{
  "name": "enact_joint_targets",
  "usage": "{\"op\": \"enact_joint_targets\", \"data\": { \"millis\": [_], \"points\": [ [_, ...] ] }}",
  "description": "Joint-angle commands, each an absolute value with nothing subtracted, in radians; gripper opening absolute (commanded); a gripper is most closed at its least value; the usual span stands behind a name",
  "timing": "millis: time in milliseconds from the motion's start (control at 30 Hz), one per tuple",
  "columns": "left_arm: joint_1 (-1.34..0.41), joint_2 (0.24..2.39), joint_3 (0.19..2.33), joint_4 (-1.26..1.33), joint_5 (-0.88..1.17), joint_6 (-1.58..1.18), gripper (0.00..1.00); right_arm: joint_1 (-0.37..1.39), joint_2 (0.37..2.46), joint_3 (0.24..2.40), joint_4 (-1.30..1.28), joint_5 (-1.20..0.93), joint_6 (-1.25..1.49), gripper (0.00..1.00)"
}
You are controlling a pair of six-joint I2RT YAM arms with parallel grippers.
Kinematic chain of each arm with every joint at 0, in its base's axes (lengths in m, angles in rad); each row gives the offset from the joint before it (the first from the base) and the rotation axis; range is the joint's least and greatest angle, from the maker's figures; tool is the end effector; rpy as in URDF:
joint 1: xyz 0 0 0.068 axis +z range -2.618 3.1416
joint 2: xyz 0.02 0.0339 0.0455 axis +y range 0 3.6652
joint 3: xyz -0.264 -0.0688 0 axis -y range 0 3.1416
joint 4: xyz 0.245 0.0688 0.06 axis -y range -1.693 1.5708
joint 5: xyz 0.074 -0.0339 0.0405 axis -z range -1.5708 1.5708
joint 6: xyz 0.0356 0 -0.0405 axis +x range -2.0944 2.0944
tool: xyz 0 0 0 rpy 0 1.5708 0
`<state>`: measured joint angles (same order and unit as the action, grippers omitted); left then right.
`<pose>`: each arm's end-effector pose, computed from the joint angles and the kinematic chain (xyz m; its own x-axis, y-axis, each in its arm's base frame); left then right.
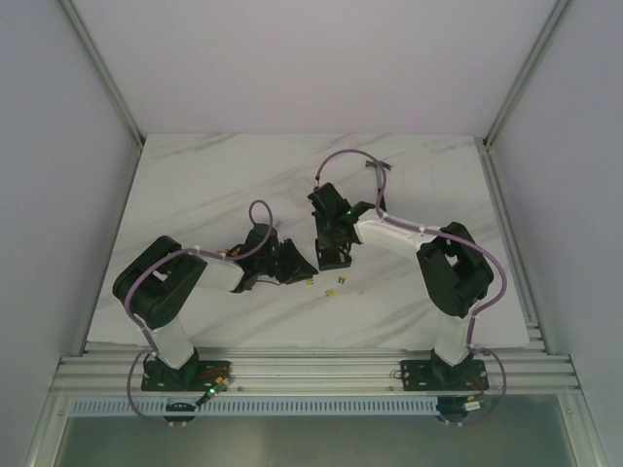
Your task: Snap on the fuse box
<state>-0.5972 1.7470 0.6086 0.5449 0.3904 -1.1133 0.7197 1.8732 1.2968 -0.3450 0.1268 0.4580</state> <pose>0.2504 -0.1867 0.1163 -0.9049 -0.3880 -0.1752 -0.0700 0.5416 -0.8377 0.3059 0.2622 0.1952 -0.8009 -0.1188 -0.5869 -0.2701 0.9464 0.1770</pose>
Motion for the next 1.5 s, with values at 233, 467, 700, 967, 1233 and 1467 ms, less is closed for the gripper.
{"op": "enact_joint_targets", "data": {
  "millis": [233, 467, 700, 967, 1233, 1467],
  "points": [
    [-0.603, 1.735, 0.636, 0.505, 0.366, -1.095, 0.37, 0.726, 1.850, 1.351, -0.423, 0.171, 0.377, 0.23],
    [-0.596, 1.723, 0.650, 0.476, 0.351, -1.076, 0.39, 0.738, 1.853, 1.374, -0.444, 0.195, 0.368, 0.24],
    [-0.582, 1.740, 0.681, 0.466, 0.358, -1.062, 0.40, 0.738, 1.883, 1.397, -0.463, 0.203, 0.365, 0.22],
    [-0.561, 1.778, 0.748, 0.435, 0.351, -1.039, 0.40, 0.739, 1.907, 1.416, -0.471, 0.198, 0.362, 0.20],
    [-0.545, 1.838, 0.795, 0.423, 0.344, -1.034, 0.39, 0.738, 1.923, 1.421, -0.482, 0.192, 0.361, 0.20],
    [-0.541, 1.879, 0.831, 0.415, 0.343, -1.023, 0.38, 0.739, 1.931, 1.424, -0.491, 0.175, 0.356, 0.18]
  ]
}}
